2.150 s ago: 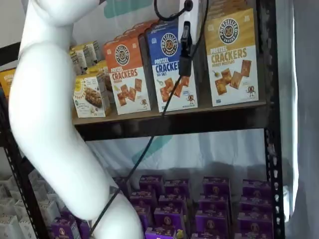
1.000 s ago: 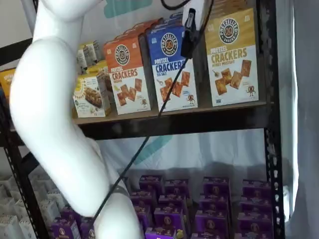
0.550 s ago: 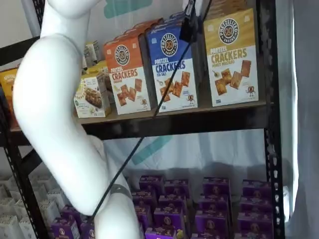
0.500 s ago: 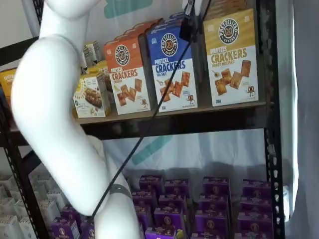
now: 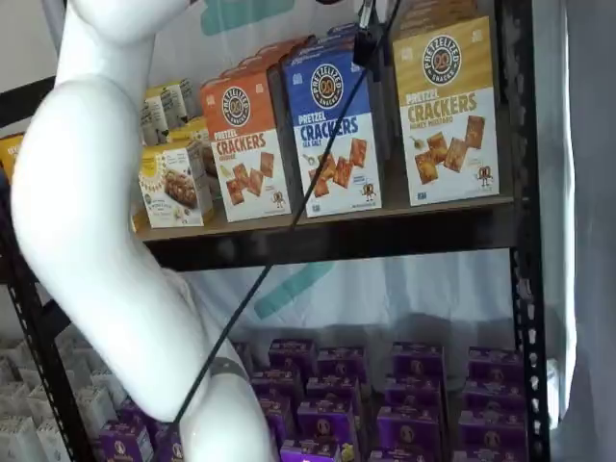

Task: Retrieve the yellow and white box located on the top shelf, the sixth one from the left

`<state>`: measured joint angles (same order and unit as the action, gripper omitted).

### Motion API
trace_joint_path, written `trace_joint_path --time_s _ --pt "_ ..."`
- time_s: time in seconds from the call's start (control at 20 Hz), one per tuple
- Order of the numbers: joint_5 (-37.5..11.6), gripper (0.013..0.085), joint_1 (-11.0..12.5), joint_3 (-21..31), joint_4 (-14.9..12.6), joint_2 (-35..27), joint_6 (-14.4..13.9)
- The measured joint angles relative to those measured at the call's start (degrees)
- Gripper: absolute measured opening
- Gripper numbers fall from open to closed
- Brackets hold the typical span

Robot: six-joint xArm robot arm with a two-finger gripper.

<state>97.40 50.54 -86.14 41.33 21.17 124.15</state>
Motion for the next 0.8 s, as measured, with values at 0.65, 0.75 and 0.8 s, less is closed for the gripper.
trace_joint_path --time_s 0.65,0.75,0.8 --pt "-1.18 0.085 -3.96 -8.14 -6.74 -7.35 -0.01" --pt "-0.68 0.085 -4.19 -9.31 -7.31 -8.31 -0.15" --pt "-0.73 0.085 -4.28 -9.55 -7.43 -8.57 -0.16"
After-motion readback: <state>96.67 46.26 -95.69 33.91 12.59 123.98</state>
